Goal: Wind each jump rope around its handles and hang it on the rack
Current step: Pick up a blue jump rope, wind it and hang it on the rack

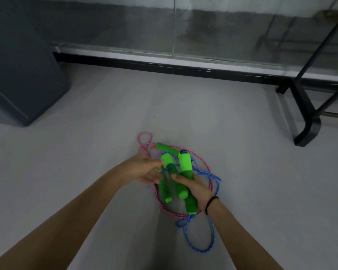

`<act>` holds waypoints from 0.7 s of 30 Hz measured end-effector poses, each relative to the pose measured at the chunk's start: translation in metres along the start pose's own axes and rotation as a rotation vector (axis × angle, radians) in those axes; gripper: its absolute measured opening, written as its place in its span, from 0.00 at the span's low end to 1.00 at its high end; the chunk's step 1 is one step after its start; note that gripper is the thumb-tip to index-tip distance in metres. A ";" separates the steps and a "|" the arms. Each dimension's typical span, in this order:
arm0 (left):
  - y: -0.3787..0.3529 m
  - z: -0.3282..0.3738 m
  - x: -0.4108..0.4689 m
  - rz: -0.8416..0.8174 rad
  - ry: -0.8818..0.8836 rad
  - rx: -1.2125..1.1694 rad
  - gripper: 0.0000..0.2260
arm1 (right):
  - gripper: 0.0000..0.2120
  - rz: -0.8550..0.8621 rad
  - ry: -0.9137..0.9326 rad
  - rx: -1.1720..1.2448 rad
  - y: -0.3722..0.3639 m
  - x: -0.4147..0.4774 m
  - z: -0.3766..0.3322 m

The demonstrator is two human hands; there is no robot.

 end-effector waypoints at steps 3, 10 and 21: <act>-0.019 -0.001 -0.010 -0.278 0.027 0.135 0.13 | 0.06 -0.019 0.014 0.039 -0.017 -0.007 -0.018; 0.026 0.037 0.002 0.217 -0.341 -0.186 0.06 | 0.09 -0.067 -0.137 -0.116 0.016 -0.030 -0.045; 0.011 0.039 0.002 0.195 -0.419 -0.294 0.27 | 0.16 -0.065 -0.192 -0.492 0.022 -0.019 0.014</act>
Point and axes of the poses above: each hand's wrist, its own x-axis towards the middle knuckle, its own y-axis out of the back of the hand, z = x × y, the point moved 6 cm from there along x, towards the middle knuckle, and after that the axes turned 7 degrees about -x, right-handed, at the moved point
